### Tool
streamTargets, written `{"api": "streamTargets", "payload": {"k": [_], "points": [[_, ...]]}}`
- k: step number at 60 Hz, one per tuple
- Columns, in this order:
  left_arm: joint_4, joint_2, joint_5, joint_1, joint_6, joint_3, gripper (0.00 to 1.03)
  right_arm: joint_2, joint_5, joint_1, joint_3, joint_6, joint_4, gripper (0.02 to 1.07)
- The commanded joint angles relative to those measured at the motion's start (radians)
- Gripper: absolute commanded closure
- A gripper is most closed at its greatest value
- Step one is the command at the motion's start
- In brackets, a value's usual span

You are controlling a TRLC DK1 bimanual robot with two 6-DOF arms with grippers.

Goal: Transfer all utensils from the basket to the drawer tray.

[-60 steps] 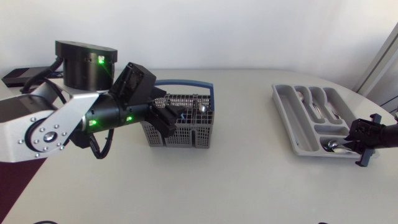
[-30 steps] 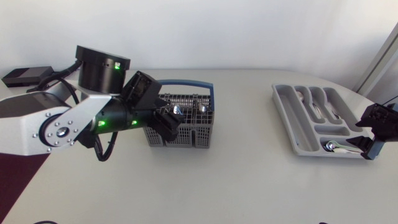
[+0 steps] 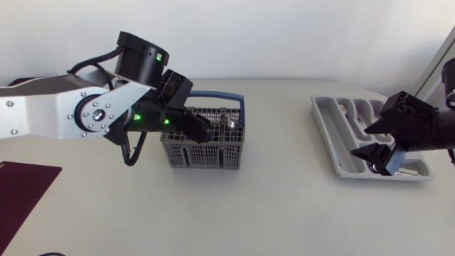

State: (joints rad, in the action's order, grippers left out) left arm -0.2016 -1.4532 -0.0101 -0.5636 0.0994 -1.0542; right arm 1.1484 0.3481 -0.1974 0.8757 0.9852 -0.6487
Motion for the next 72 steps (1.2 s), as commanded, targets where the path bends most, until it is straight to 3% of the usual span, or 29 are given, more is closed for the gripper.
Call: {"api": "streamTargets", "payload": {"k": [1, 22, 24, 40, 47, 66, 72], "points": [[-0.032, -0.030, -0.008, 0.005, -0.038, -0.056, 0.40, -0.010, -0.015, 0.069, 0.003, -0.106, -0.025, 0.20], [0.002, -0.045, -0.010, -0.001, -0.023, -0.021, 0.40, 0.002, -0.047, 0.170, -0.003, -0.194, -0.009, 0.20], [0.022, -0.045, -0.010, -0.002, -0.020, -0.010, 0.45, 0.002, -0.052, 0.185, -0.003, -0.204, -0.008, 0.20], [0.079, -0.072, -0.013, -0.010, -0.017, 0.020, 0.53, -0.004, -0.064, 0.211, -0.012, -0.218, -0.005, 0.20], [0.091, -0.081, -0.018, -0.012, -0.017, 0.030, 0.63, -0.007, -0.064, 0.213, -0.017, -0.218, -0.002, 0.20], [0.128, -0.122, -0.053, -0.022, -0.003, 0.036, 0.71, -0.009, -0.074, 0.274, -0.044, -0.257, 0.029, 0.20], [0.136, -0.130, -0.057, -0.021, -0.003, 0.036, 0.80, -0.007, -0.098, 0.305, -0.050, -0.270, 0.043, 0.20]]}}
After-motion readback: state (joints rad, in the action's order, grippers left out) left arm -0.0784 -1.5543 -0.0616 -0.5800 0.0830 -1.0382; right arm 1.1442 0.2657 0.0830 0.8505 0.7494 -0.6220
